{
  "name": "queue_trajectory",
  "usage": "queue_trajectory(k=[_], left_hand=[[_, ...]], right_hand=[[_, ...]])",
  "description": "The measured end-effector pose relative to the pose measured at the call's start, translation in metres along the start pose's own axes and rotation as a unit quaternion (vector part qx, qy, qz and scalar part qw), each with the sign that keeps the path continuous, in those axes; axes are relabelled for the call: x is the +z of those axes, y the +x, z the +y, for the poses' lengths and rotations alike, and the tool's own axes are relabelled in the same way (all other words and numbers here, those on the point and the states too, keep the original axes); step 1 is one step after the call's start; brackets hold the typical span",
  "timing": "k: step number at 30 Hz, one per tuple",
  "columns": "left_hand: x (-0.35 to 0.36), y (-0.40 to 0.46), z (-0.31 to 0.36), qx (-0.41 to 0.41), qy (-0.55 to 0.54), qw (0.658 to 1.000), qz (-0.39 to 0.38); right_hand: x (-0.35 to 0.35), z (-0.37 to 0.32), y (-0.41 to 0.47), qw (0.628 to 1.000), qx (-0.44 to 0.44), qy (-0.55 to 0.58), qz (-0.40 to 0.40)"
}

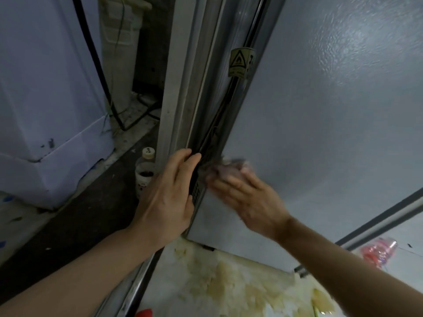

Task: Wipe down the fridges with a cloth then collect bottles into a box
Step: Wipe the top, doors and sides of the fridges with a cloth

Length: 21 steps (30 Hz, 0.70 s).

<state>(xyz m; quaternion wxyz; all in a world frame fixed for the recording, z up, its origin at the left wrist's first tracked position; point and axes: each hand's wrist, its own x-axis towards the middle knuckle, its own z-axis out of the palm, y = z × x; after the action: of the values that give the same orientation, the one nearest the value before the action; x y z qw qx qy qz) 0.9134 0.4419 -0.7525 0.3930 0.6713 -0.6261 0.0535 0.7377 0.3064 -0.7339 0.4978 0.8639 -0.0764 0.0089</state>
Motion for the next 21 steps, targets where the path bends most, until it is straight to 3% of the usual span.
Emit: queue_trajectory(k=[3, 7, 9, 12, 14, 16, 19, 21], left_hand=[[0.014, 0.007, 0.011, 0.015, 0.045, 0.999, -0.003], [0.038, 0.013, 0.022, 0.056, 0.068, 0.996, -0.021], [0.046, 0.011, 0.024, 0.063, 0.083, 0.994, -0.027], [0.049, 0.008, 0.021, 0.078, 0.111, 0.991, -0.019], [0.049, 0.008, 0.021, 0.084, 0.136, 0.987, -0.023], [0.047, 0.009, 0.025, 0.068, 0.161, 0.984, -0.03], [0.048, 0.011, 0.037, 0.048, 0.197, 0.979, -0.029], [0.055, 0.016, 0.048, 0.082, 0.21, 0.974, -0.022]], right_hand=[[-0.003, 0.035, -0.02, 0.983, 0.132, 0.058, 0.112], [0.003, 0.035, -0.027, 0.954, 0.236, 0.099, 0.154], [0.017, 0.012, -0.035, 0.959, 0.228, 0.103, 0.132], [0.042, -0.022, -0.066, 0.996, 0.082, 0.032, 0.008], [0.047, -0.037, -0.084, 0.996, 0.0, 0.013, -0.084], [0.047, -0.04, -0.098, 0.992, -0.025, 0.014, -0.124], [0.04, -0.009, -0.111, 0.996, 0.064, 0.012, -0.056], [0.035, 0.025, -0.124, 0.989, 0.148, 0.013, 0.02]])
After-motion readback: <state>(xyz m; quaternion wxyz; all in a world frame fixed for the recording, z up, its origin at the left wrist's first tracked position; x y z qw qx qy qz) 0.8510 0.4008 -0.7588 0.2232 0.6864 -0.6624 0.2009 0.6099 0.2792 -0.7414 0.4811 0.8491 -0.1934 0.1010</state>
